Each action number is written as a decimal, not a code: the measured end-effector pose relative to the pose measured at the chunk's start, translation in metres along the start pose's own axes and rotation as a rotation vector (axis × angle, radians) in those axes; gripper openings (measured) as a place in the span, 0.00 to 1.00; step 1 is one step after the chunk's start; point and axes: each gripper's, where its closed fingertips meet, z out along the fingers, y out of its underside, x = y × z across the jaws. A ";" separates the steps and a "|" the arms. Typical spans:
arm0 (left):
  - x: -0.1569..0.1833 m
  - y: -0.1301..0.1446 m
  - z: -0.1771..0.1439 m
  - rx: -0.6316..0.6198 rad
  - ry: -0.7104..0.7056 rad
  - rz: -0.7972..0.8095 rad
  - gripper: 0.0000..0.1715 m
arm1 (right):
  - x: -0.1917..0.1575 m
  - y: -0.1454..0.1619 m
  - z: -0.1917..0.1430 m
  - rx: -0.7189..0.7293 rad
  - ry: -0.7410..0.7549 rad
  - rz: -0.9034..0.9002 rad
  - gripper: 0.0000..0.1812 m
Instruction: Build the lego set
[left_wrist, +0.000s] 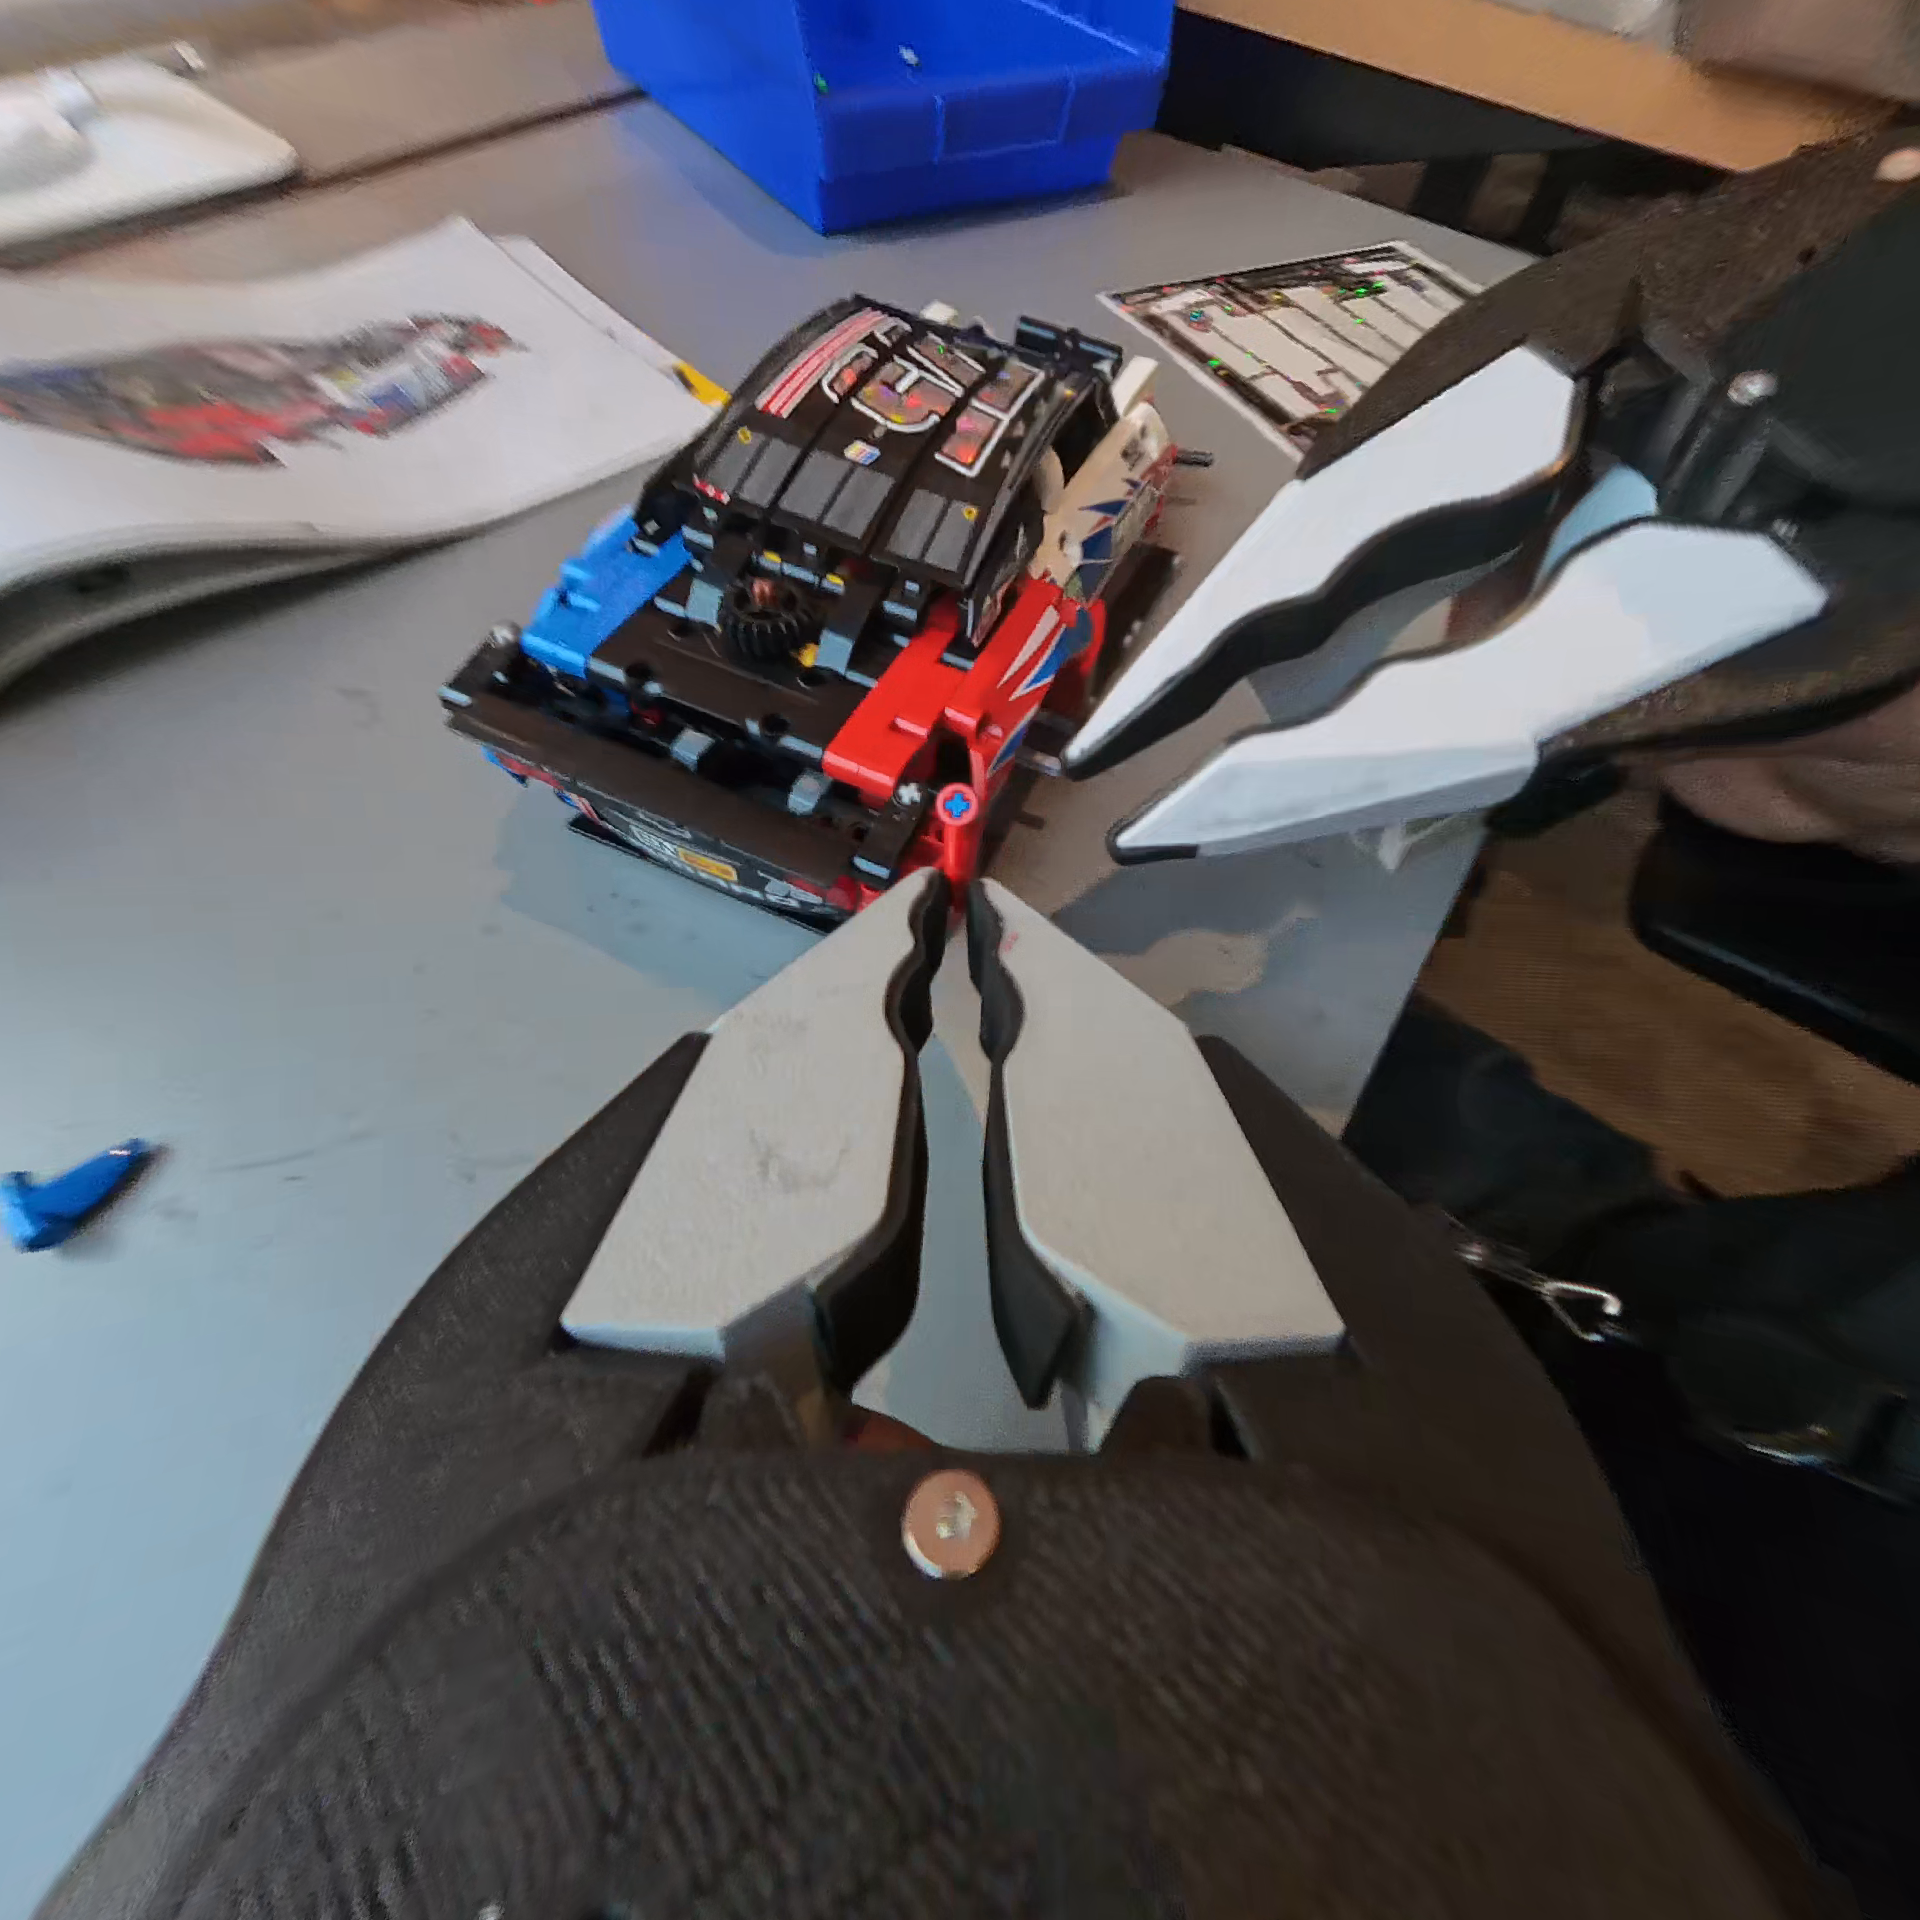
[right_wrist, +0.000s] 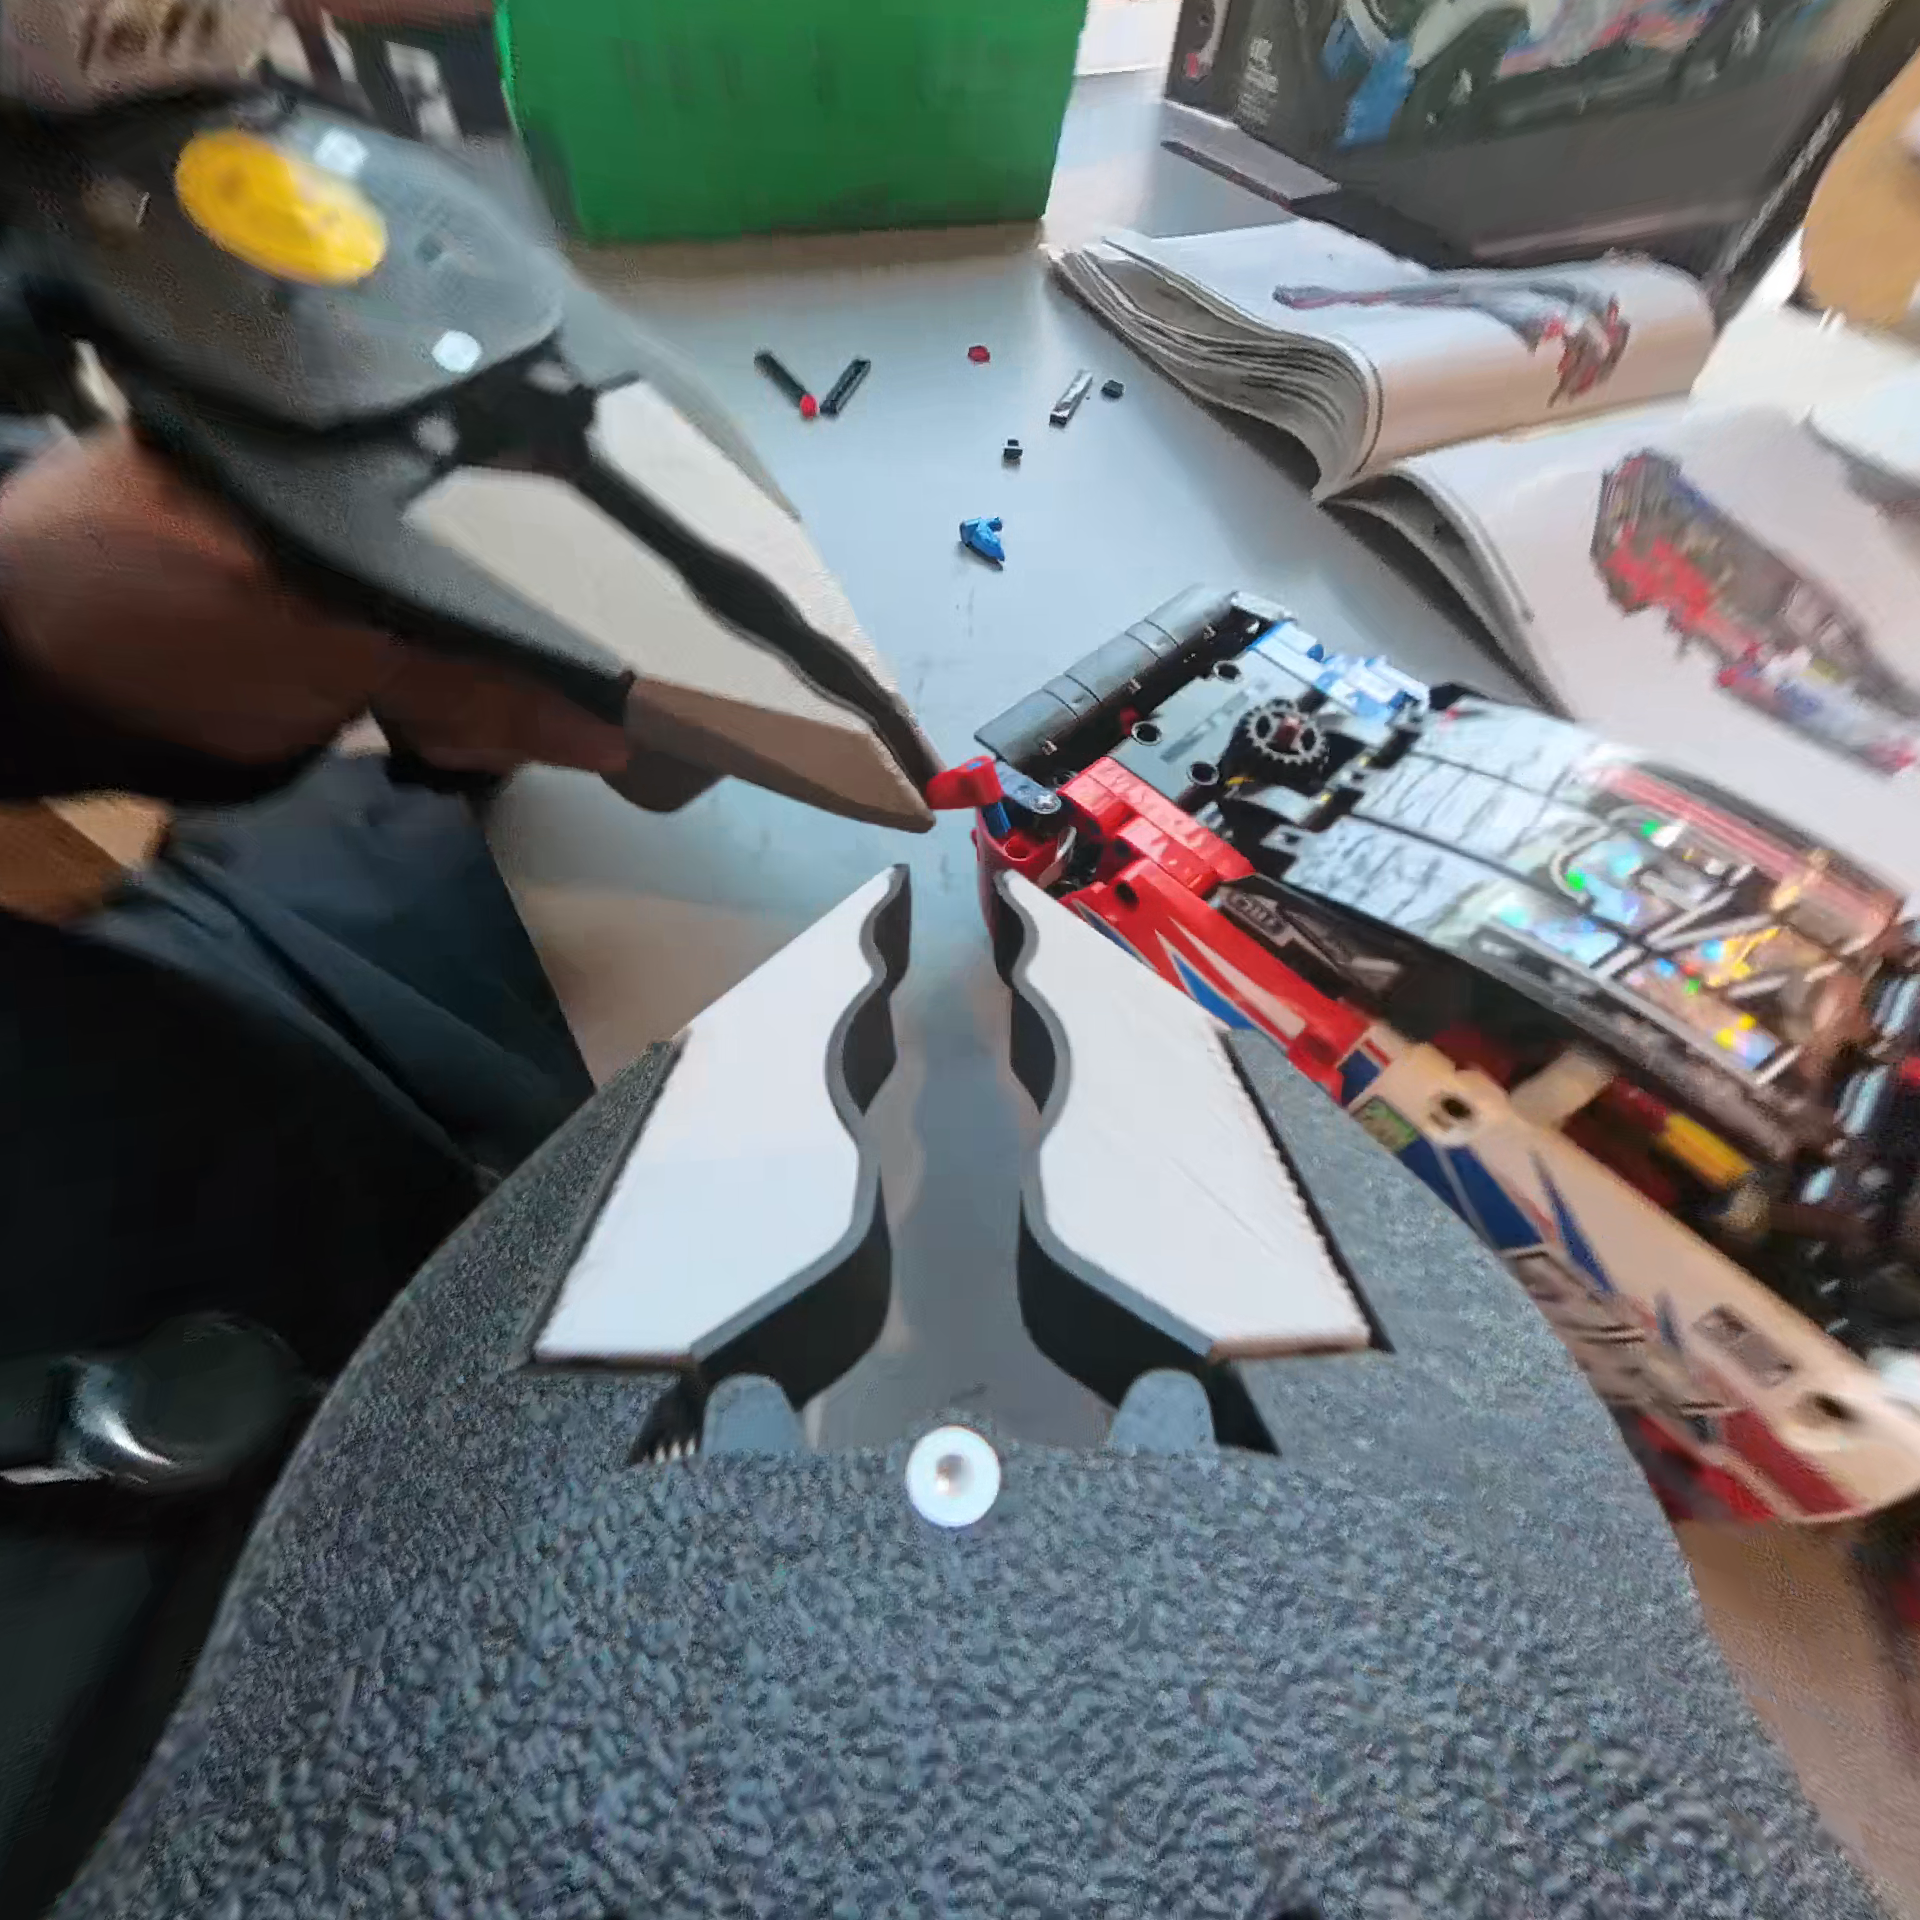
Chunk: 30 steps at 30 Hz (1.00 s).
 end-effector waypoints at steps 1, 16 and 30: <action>0.000 -0.002 -0.001 0.012 -0.032 0.042 0.00 | -0.002 -0.002 0.000 0.018 -0.022 0.093 0.08; 0.006 0.007 -0.007 -0.011 -0.358 0.638 0.00 | -0.011 -0.011 0.010 0.140 -0.100 0.452 0.10; 0.001 -0.001 -0.012 0.049 -0.356 0.592 0.00 | -0.003 -0.008 0.002 0.032 0.106 -0.001 0.10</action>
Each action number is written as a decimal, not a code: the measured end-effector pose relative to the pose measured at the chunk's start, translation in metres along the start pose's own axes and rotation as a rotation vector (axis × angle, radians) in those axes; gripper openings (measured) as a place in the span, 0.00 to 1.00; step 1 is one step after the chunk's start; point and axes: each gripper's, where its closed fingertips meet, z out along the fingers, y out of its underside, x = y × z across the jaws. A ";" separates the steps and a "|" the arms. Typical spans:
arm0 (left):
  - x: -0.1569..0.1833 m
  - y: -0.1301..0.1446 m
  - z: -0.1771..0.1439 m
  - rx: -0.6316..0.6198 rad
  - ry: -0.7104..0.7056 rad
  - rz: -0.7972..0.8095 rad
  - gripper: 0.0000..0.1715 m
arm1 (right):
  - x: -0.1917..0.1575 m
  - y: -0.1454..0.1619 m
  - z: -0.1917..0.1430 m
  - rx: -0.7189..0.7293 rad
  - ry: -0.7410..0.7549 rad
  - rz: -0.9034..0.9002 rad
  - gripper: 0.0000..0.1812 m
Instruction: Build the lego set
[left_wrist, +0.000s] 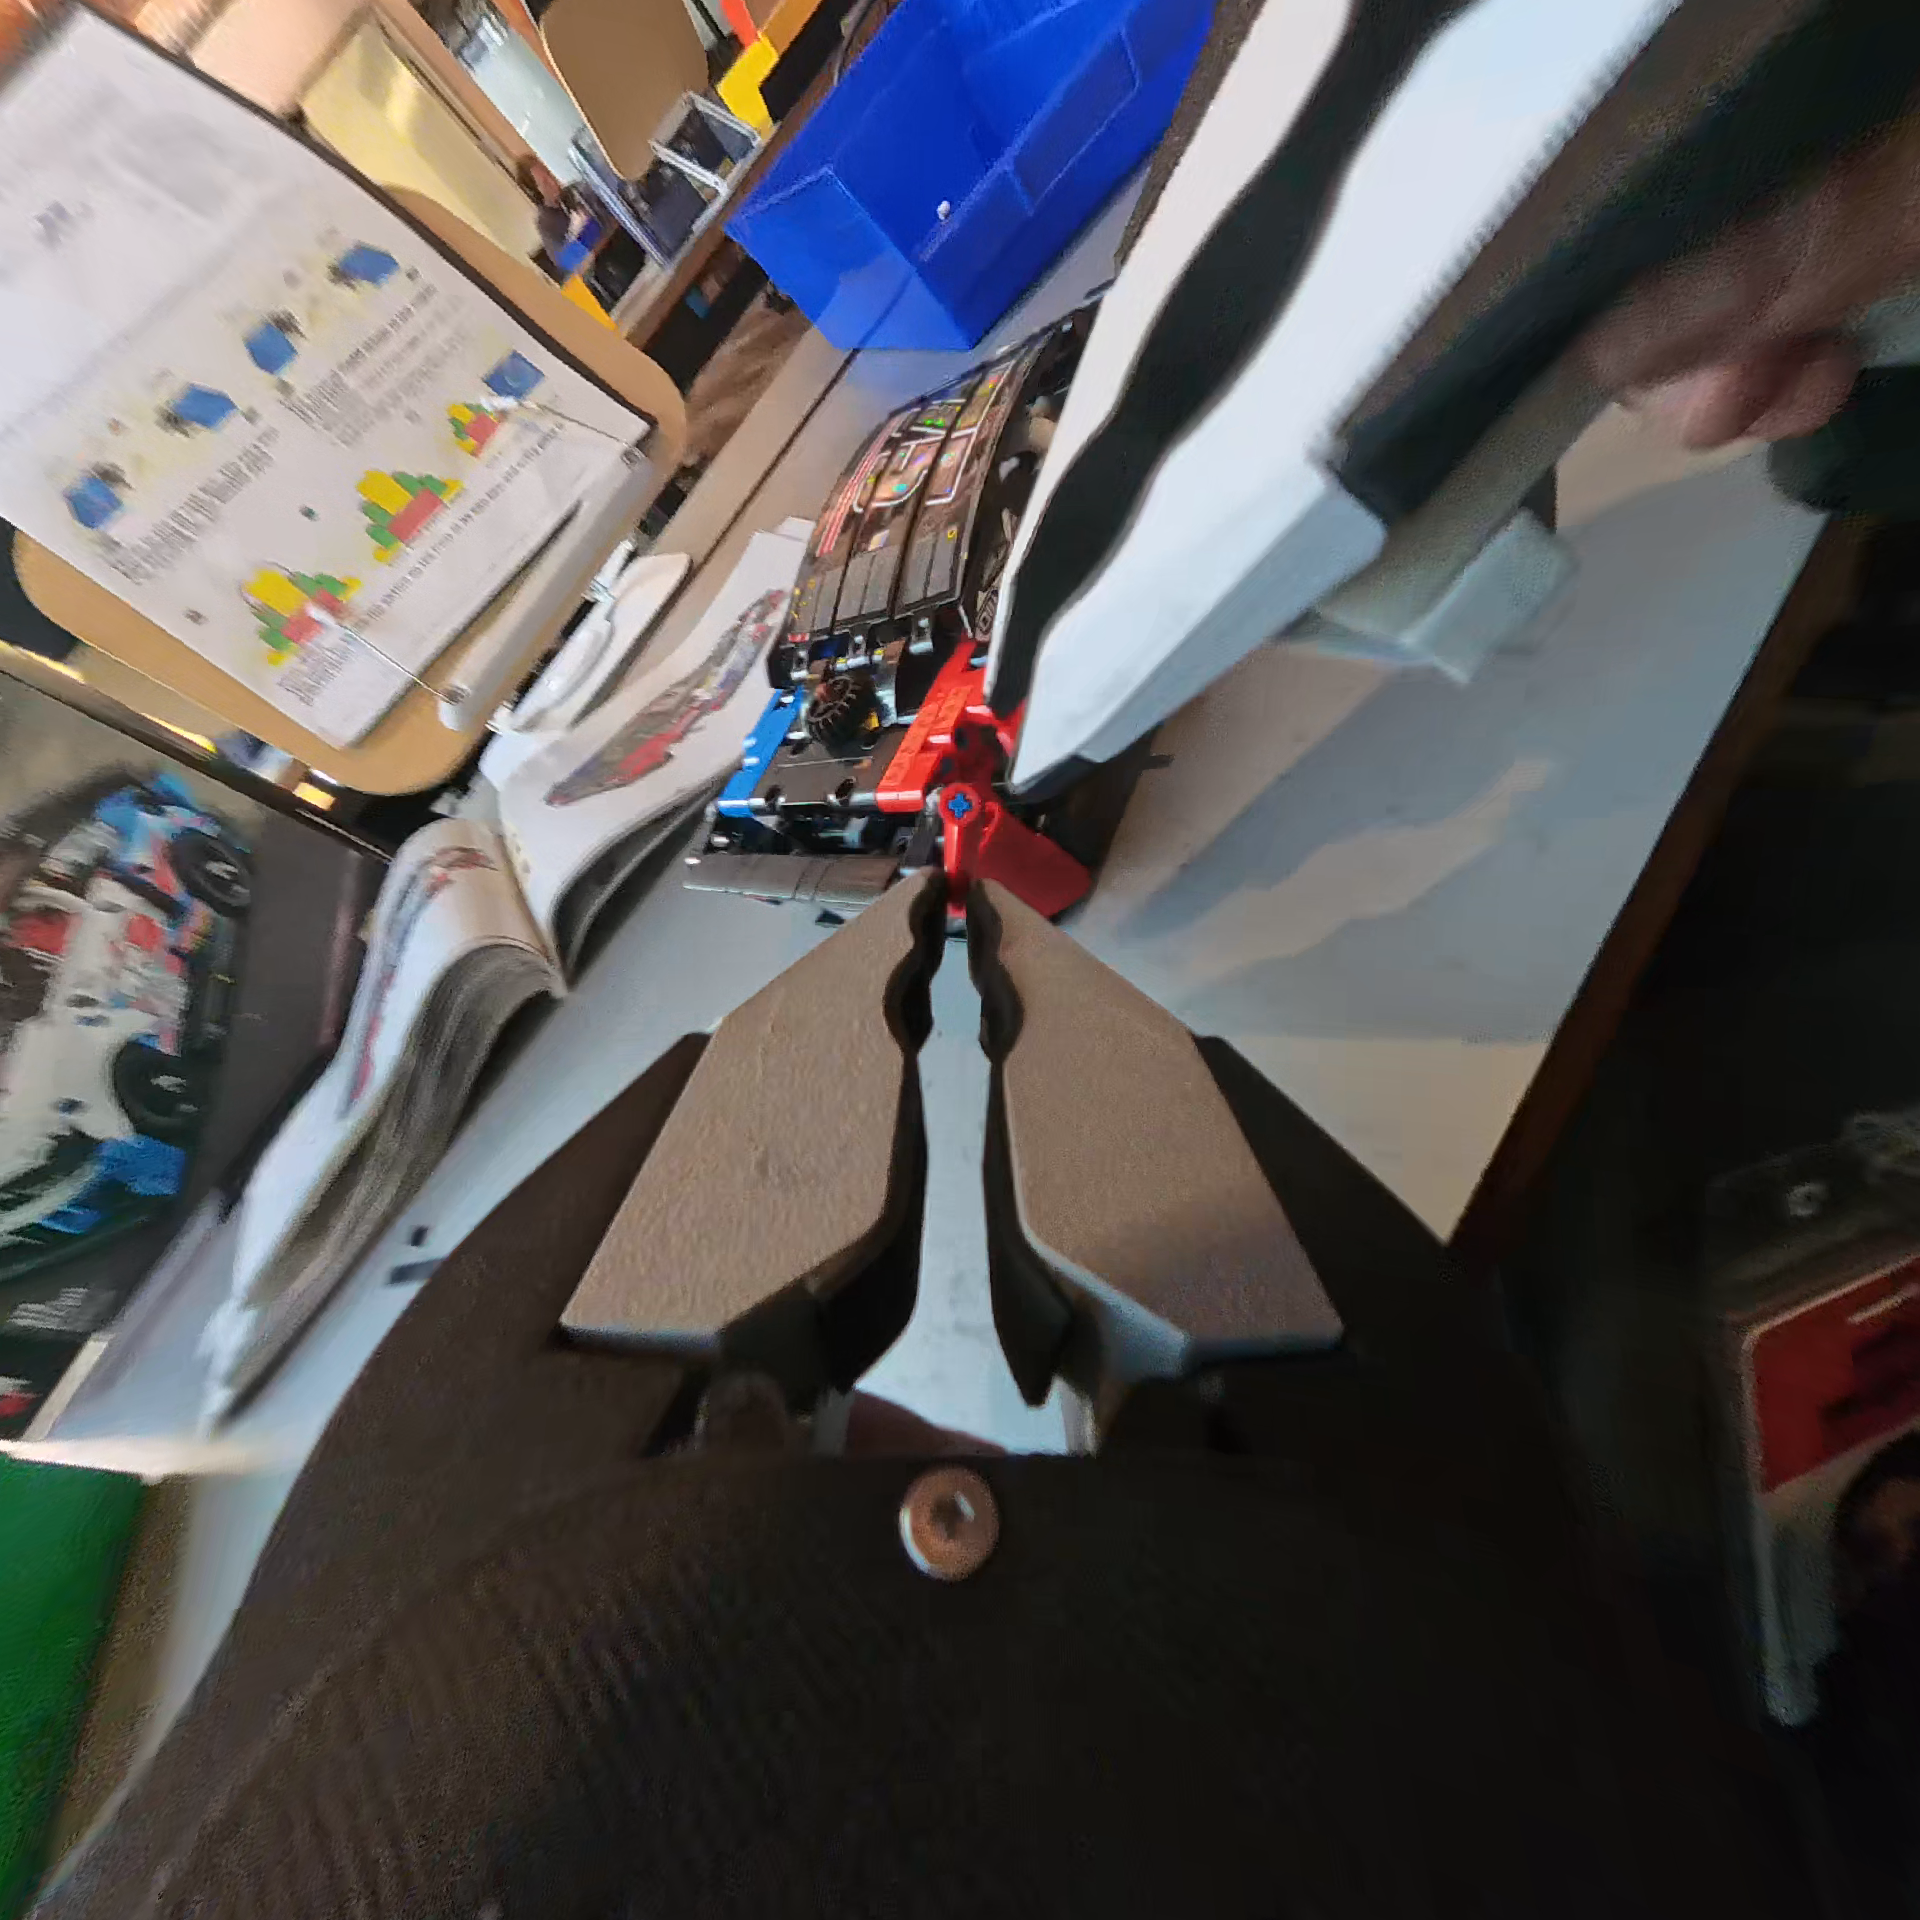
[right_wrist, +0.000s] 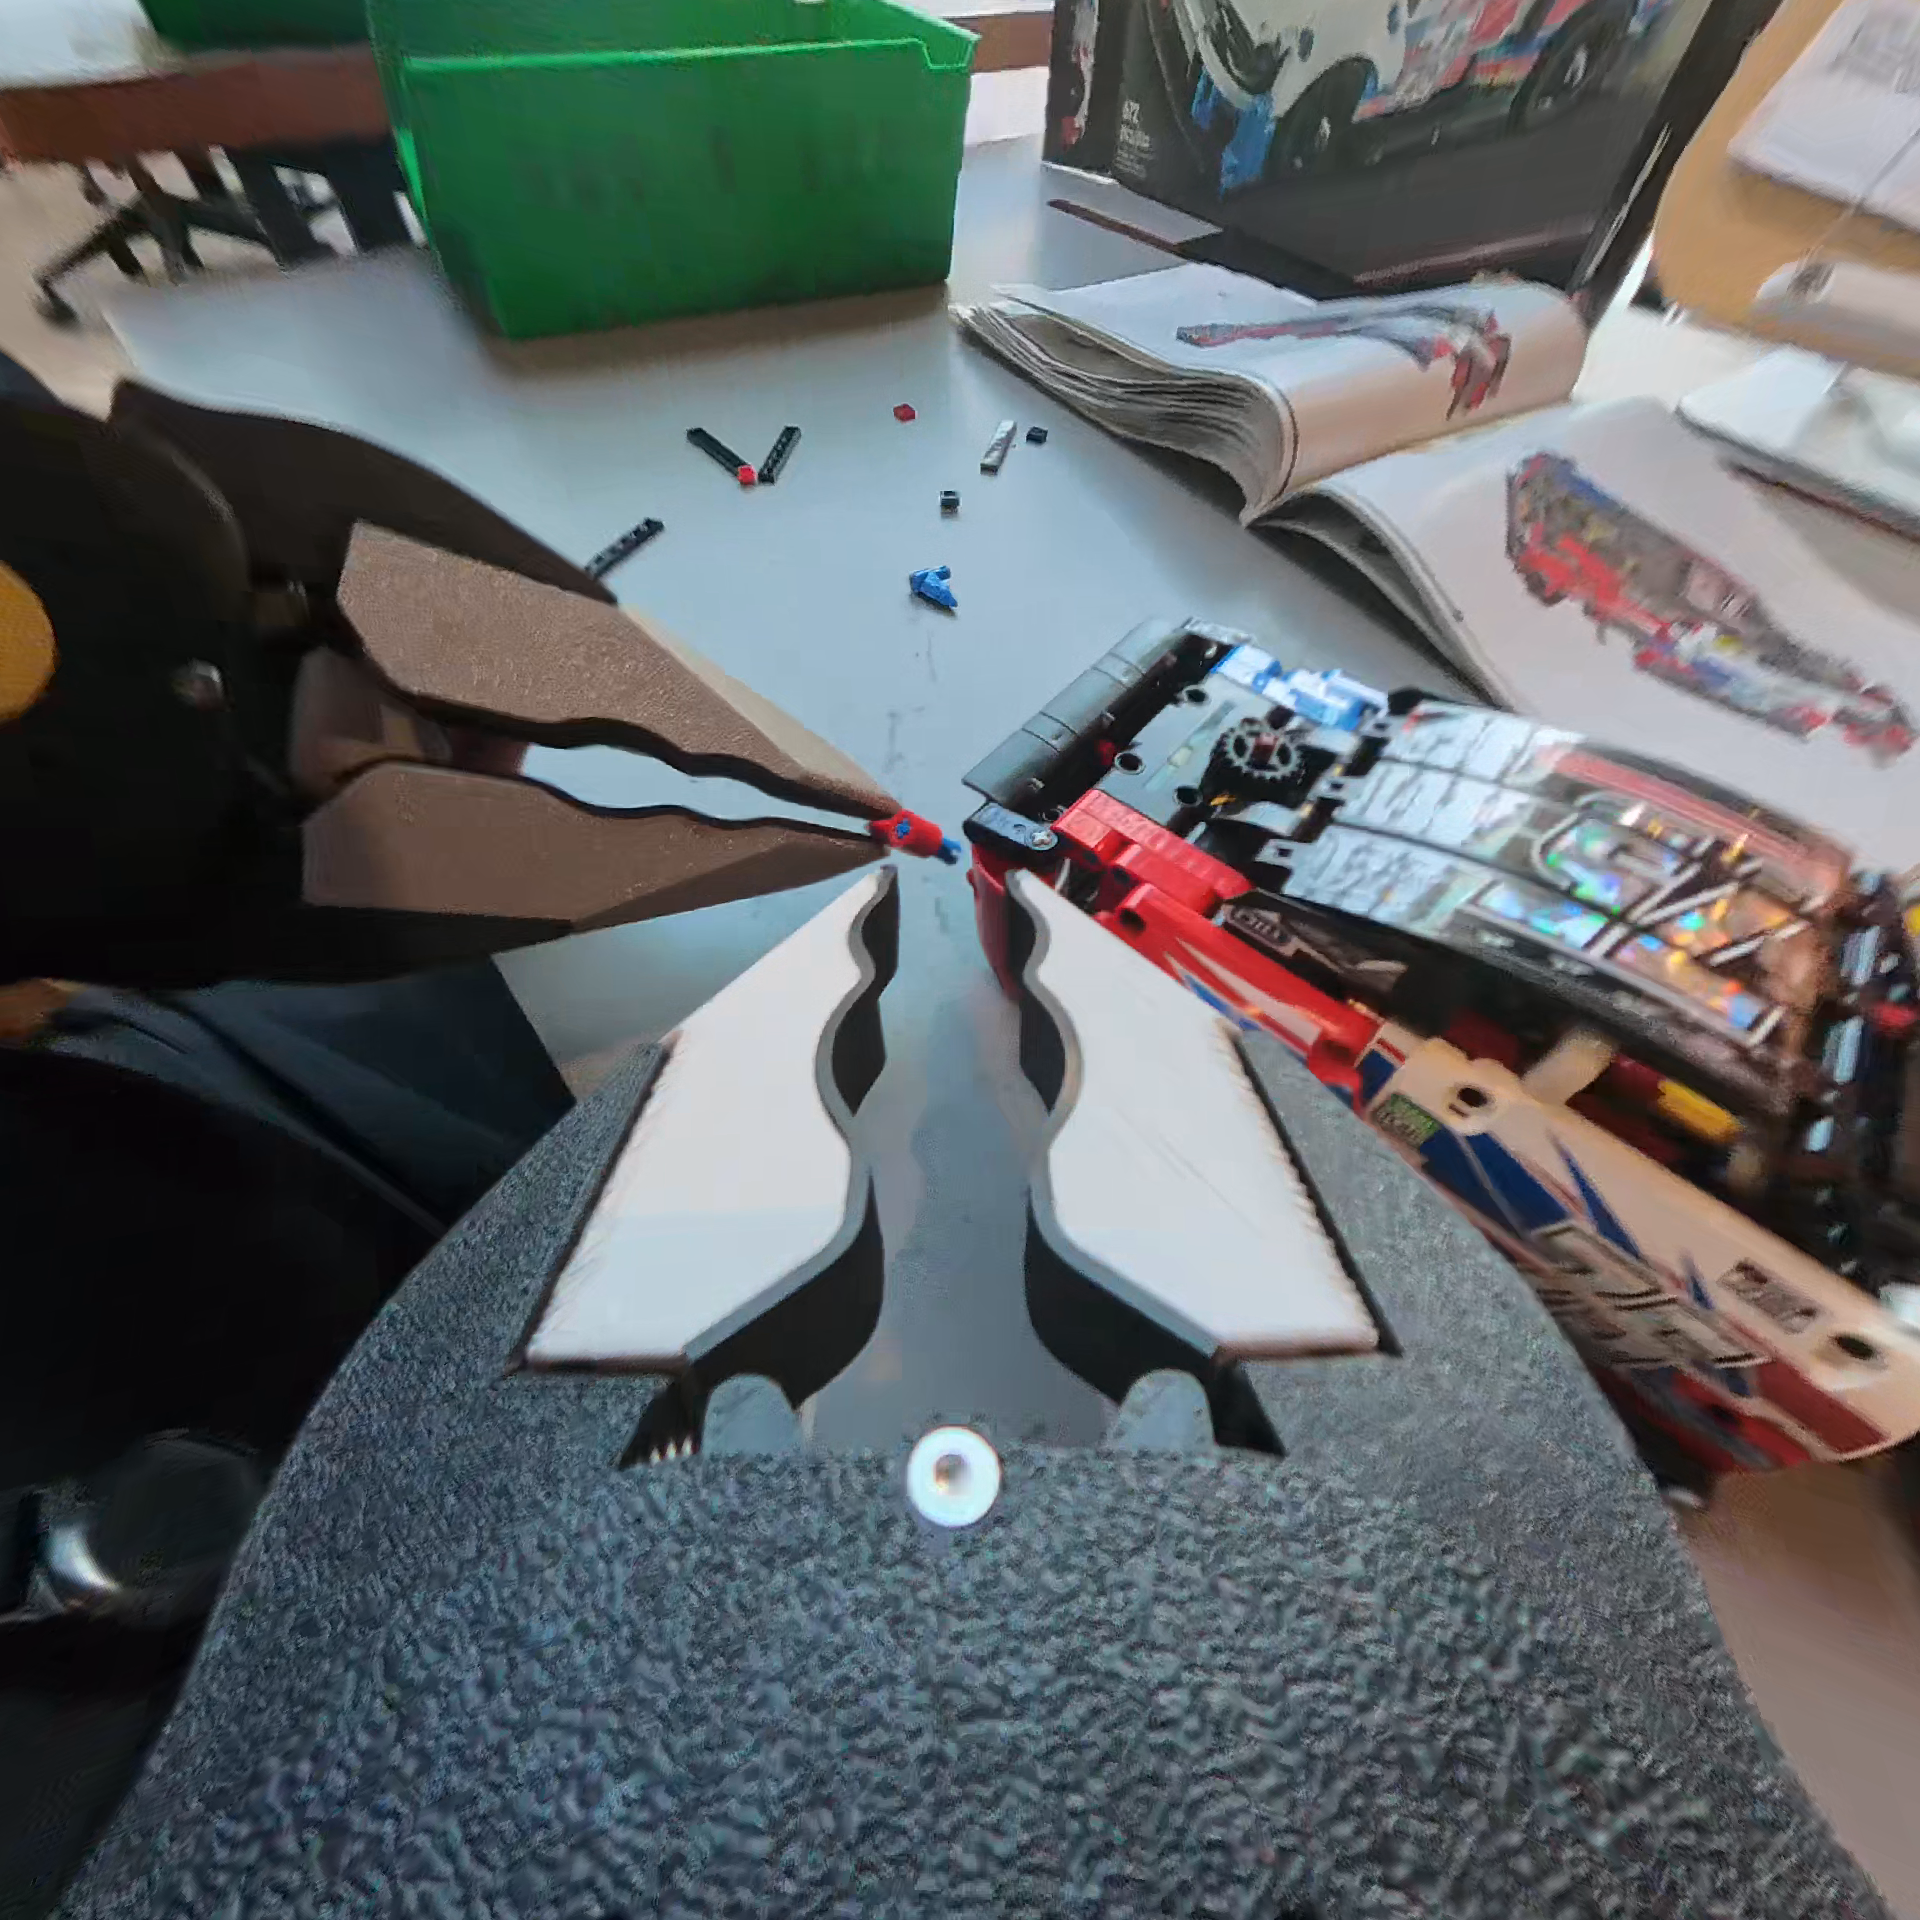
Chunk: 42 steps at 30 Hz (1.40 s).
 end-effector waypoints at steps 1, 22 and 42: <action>0.001 0.000 0.000 -0.007 0.019 -0.033 0.00 | -0.002 -0.001 0.000 -0.006 0.001 -0.081 0.10; 0.020 0.003 -0.003 -0.078 0.221 -0.141 0.01 | -0.014 0.013 0.008 -0.259 -0.385 -0.919 0.04; 0.065 0.000 -0.028 -0.149 0.849 -0.670 0.08 | -0.040 0.037 -0.013 -0.132 -0.589 -0.887 0.04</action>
